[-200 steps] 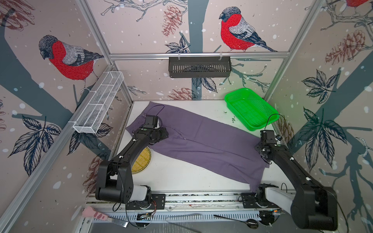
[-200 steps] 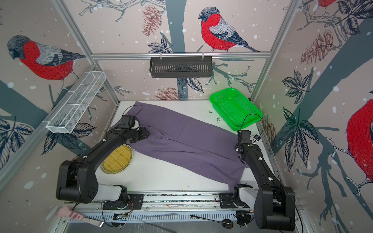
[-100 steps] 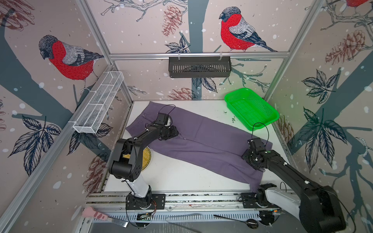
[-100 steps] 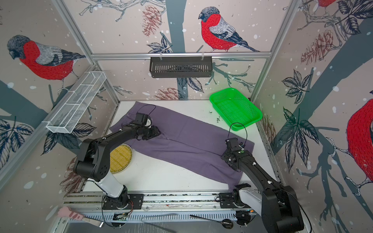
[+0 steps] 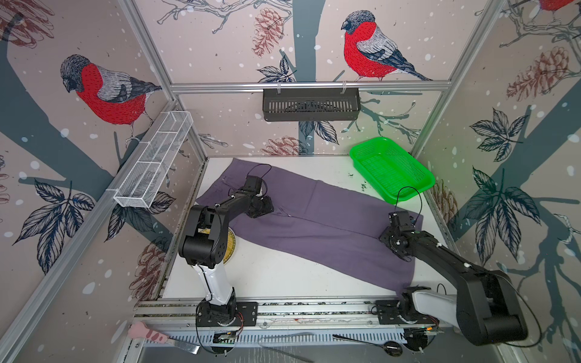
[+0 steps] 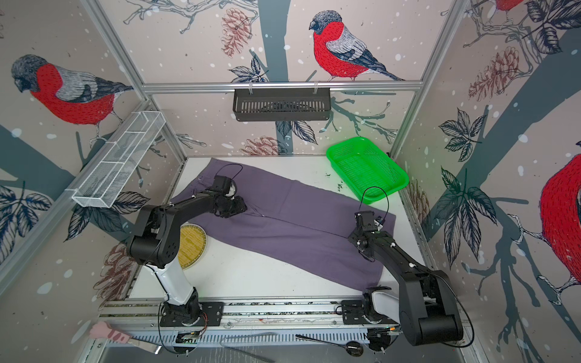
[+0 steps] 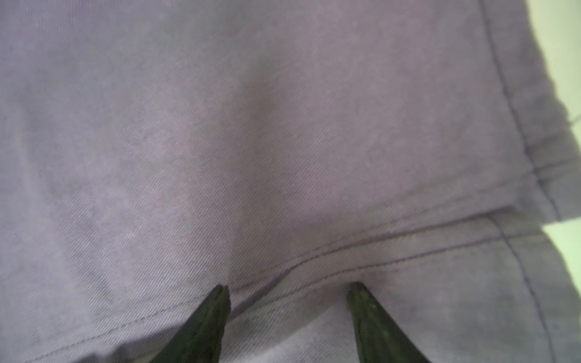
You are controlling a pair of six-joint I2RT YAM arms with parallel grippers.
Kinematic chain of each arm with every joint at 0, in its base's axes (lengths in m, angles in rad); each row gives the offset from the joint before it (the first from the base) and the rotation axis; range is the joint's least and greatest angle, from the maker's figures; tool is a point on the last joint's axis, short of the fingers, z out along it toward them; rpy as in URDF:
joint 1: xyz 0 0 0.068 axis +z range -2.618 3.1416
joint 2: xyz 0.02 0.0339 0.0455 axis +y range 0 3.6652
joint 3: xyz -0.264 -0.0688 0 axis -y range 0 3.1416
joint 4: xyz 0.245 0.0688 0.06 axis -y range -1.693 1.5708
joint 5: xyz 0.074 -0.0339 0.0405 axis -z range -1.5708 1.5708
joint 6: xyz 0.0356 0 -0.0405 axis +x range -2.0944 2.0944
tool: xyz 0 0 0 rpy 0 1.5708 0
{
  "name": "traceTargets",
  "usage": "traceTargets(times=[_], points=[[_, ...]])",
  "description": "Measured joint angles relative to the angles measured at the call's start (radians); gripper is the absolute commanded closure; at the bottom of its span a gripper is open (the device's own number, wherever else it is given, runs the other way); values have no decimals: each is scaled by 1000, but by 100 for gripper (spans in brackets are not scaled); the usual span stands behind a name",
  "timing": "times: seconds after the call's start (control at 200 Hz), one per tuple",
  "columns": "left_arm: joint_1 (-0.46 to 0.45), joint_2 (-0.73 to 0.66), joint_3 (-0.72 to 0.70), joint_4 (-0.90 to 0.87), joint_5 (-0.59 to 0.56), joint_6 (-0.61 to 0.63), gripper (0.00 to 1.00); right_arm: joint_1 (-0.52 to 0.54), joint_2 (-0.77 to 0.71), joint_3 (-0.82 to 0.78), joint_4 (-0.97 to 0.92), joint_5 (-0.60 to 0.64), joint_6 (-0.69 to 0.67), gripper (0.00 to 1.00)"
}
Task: Fold and stack the trousers
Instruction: Smooth out the trousers at the center of the table.
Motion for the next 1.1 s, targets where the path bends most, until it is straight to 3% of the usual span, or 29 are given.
traceTargets(times=[0.345,0.835,1.101], points=[[44,-12,5,9,-18,0,42,-11,65,66,-2,4,-79,31],[170,-107,130,-108,-103,95,25,23,-148,176,-142,-32,-178,22],[209,-63,225,-127,-46,123,23,31,-177,207,-123,-54,-262,17]])
